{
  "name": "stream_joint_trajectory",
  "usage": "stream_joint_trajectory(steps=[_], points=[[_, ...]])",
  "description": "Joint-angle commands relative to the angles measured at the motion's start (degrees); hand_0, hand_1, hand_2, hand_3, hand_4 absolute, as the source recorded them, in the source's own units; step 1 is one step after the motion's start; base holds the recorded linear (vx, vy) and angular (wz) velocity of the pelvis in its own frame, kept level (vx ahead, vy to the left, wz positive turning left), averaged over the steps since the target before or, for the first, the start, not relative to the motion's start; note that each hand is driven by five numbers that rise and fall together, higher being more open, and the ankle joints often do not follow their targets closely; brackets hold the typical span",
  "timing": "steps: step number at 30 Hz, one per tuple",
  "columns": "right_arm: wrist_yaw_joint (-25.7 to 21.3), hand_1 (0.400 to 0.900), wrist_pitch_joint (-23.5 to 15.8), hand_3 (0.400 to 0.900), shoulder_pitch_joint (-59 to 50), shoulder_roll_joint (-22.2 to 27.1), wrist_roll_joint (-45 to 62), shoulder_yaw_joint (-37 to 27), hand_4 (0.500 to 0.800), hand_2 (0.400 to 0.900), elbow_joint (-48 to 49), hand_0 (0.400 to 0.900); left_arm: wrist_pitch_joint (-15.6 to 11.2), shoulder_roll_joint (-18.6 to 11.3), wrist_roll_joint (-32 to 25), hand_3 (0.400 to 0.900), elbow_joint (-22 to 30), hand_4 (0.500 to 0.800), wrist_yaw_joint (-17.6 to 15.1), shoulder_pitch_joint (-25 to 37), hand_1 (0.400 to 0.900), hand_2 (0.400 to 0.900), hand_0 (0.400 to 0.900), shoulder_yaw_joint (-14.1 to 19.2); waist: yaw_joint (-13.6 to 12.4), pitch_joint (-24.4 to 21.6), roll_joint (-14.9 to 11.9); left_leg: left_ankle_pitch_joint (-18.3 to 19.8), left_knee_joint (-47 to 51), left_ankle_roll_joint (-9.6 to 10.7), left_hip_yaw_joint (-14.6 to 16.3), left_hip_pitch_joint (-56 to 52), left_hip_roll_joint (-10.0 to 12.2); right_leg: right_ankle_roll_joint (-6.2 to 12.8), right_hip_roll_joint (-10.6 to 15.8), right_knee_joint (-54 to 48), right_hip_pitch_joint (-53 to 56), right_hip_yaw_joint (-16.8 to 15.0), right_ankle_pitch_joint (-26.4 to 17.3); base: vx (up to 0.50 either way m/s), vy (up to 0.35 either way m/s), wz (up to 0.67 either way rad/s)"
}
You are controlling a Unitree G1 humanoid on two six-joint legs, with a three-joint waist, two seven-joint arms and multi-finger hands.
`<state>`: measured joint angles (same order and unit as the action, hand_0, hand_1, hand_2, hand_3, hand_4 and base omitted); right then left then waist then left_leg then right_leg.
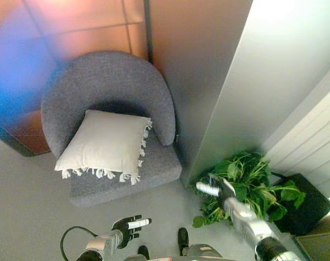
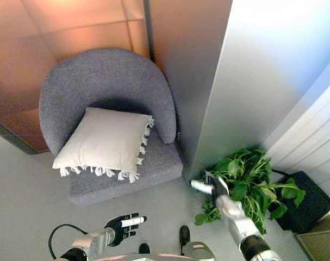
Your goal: Pick up the pillow and put it on the sofa.
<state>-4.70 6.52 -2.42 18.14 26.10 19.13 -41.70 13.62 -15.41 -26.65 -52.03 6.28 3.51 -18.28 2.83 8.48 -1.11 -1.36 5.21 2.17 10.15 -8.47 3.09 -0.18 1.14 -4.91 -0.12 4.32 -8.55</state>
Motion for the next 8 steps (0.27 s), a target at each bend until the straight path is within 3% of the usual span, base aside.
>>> stream_joint_trajectory(steps=[1,2,3,5,8], points=[[-0.5,0.900,-3.5,0.900,-4.1,-1.9,-1.1,-2.1,0.800,0.900,-8.1,0.900,-5.0,1.5,2.3,0.900,-6.6,0.800,3.1,2.9,0.900,0.900,0.900,-1.8,-0.5,-3.3,1.4,2.1,-1.1,-1.3,-3.2,2.4,-2.2,4.27,0.9,5.5,4.4,0.2,9.8,-0.06,0.009,-0.14],[-1.2,0.900,-0.6,0.900,-4.3,-2.3,-1.8,-2.2,0.800,0.900,-11.4,0.900,-5.9,1.8,2.6,0.900,-7.7,0.800,3.6,3.3,0.900,0.900,0.900,-1.9,-0.6,-3.4,1.6,2.1,-1.1,-1.4,-3.4,2.2,-2.3,4.24,0.8,5.4,4.6,0.2,9.7,-0.04,0.009,-0.14],[-0.2,0.900,-2.3,0.900,-4.4,-2.8,-3.0,-2.3,0.800,0.900,-17.8,0.900,-7.3,2.2,2.6,0.900,-9.5,0.800,4.1,3.5,0.900,0.900,0.900,-2.1,-0.8,-3.4,1.6,2.3,-1.2,-1.5,-3.5,2.0,-2.4,4.19,0.8,5.3,4.9,0.1,9.7,-0.04,0.010,-0.14],[0.5,0.900,-1.3,0.900,-4.6,-3.1,-7.0,-2.5,0.800,0.900,-25.8,0.900,-9.9,2.8,3.3,0.900,-13.2,0.800,5.4,4.0,0.900,0.900,0.900,-2.2,-1.2,-3.7,1.7,2.5,-1.4,-1.7,-3.7,1.8,-2.6,4.04,0.9,5.0,5.4,0.2,9.6,-0.01,0.000,-0.08],[-0.3,0.900,-0.2,0.900,-4.3,-2.9,-7.2,-3.1,0.800,0.900,-28.5,0.900,-11.6,3.1,4.5,0.900,-15.6,0.800,6.5,4.0,0.900,0.900,0.900,-1.5,-1.6,-4.2,1.6,2.6,-1.4,-1.8,-4.4,1.5,-2.9,4.00,0.9,4.8,5.9,0.2,9.6,0.00,0.000,0.00]])
